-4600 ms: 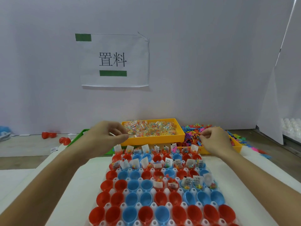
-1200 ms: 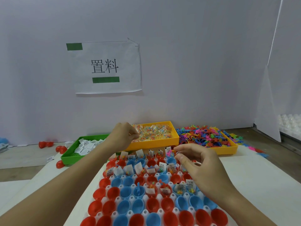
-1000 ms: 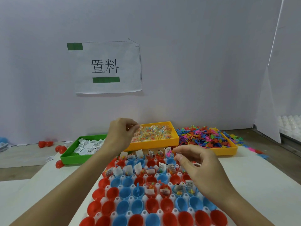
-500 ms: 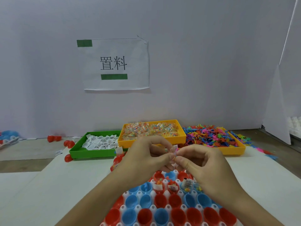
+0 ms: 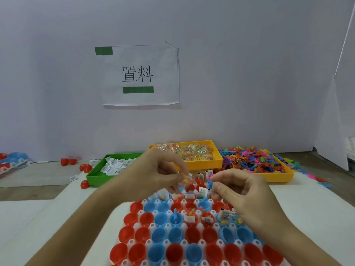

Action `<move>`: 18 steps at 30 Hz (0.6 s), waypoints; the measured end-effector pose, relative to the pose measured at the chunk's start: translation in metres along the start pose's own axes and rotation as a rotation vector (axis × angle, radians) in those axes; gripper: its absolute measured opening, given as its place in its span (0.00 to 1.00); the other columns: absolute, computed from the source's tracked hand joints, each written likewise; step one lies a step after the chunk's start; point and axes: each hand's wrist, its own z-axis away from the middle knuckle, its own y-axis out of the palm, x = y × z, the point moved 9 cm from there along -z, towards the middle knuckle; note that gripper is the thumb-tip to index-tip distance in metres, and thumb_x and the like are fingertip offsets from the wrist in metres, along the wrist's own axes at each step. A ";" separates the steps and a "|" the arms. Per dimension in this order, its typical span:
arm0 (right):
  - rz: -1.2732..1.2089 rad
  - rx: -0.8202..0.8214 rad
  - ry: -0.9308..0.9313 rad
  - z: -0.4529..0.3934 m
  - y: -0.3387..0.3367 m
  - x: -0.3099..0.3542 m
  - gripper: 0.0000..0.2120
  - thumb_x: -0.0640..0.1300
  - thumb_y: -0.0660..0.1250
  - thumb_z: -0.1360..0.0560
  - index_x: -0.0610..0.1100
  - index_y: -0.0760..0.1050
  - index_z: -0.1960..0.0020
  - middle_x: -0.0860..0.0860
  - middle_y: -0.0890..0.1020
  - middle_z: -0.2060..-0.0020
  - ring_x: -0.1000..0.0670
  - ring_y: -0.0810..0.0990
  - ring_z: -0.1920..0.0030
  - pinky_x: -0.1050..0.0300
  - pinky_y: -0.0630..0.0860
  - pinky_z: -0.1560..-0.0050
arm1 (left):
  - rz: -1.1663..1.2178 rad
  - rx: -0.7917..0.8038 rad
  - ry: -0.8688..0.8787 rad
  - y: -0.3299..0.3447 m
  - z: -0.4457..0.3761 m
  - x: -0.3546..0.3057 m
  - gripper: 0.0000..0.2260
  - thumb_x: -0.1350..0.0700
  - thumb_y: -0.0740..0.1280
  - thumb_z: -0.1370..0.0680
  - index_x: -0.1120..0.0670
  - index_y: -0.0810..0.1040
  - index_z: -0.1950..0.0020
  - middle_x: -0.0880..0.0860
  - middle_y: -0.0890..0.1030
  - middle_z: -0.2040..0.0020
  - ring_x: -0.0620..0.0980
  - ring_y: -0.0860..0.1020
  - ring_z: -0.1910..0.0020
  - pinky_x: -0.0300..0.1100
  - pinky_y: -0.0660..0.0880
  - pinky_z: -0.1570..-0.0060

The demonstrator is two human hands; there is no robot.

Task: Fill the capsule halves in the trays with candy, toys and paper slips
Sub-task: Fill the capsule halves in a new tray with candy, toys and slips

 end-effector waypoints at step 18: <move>0.105 0.004 -0.057 -0.002 -0.001 0.002 0.12 0.38 0.72 0.25 0.56 0.84 0.53 0.58 0.86 0.57 0.58 0.84 0.53 0.68 0.79 0.51 | -0.458 0.272 -0.167 0.030 0.003 0.044 0.04 0.60 0.72 0.24 0.51 0.82 0.54 0.45 0.83 0.63 0.42 0.82 0.64 0.35 0.80 0.60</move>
